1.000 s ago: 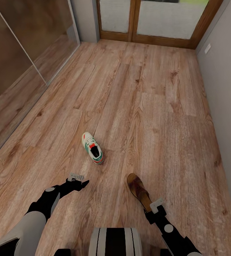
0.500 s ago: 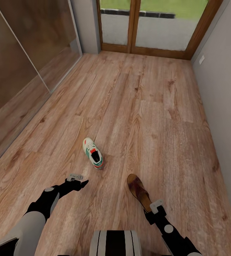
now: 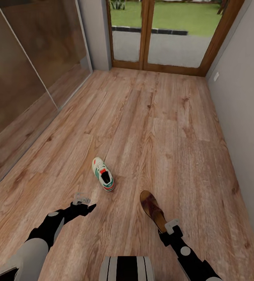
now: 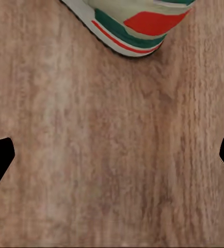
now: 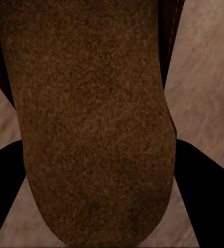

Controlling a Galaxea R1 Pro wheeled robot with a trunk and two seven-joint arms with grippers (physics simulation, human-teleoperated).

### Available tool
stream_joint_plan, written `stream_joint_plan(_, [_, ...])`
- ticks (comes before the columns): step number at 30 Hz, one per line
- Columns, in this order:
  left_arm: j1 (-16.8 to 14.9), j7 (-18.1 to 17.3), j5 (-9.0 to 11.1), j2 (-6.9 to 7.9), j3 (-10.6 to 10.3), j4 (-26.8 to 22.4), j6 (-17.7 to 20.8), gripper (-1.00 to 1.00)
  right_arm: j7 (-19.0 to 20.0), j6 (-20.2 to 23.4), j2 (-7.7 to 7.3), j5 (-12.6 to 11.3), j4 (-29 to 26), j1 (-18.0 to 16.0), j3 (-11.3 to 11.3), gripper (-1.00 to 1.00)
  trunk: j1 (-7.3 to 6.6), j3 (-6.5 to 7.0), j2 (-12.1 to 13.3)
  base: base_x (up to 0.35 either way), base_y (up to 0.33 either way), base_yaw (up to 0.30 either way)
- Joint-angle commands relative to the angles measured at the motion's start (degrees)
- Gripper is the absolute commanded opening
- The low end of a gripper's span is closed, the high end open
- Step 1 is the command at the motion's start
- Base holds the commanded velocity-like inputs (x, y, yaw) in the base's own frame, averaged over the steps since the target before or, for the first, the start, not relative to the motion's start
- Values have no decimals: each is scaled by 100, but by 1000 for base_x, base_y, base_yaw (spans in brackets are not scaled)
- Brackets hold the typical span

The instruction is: Pick up the two gym shoes and the two sandals from the corridor floor and place them onto the hallstand (shoe rack) in the corridor, making sure they are on the rack and not on the floor. Arrange them so the two gym shoes are next to each other and the two sandals are next to each other.

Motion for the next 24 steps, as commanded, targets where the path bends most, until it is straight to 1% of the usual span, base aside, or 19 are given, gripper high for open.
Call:
stream_joint_plan(1, [55,-40,-38,-5,54,-7,3,100,11,-17,1,21,4,-1,-12,-100,-3,27,0,0,0,0])
stream_joint_plan(2, [93,-30,-37,-3,56,-7,2,100,11,-18,1,21,7,-1,-13,-100,-6,57,2,0,0,0])
stream_joint_plan(3, [218,36,-36,3,60,-6,-3,100,11,-21,1,21,11,-1,-17,-100,-9,87,3,0,0,0])
stream_joint_plan(8, [417,259,-29,8,62,-3,-35,100,10,-29,2,8,-2,-1,-29,-100,-21,241,10,0,0,0])
stream_joint_plan(10, [539,499,-13,8,62,1,-48,100,7,-35,1,5,-5,-1,-32,-100,-27,303,12,0,0,0])
stream_joint_plan(14, [708,770,59,2,62,7,-90,100,9,-43,-2,9,18,-1,-37,-100,-37,427,18,0,0,0])
stream_joint_plan(18, [891,998,205,-17,62,40,-317,100,5,-65,-11,11,36,8,-54,-100,-47,551,23,0,0,0])
stream_joint_plan(20, [1113,1267,363,-41,62,154,-719,100,3,-274,-24,-69,44,19,-211,-100,-52,614,26,0,0,0])
stream_joint_plan(22, [1201,1394,408,-46,62,226,-867,100,3,-401,-26,-142,47,33,-302,-100,-58,676,28,0,0,0])
stream_joint_plan(24, [1365,1637,462,-39,62,397,-1113,100,2,-641,-40,-283,51,138,-423,-100,-63,738,31,0,0,0])
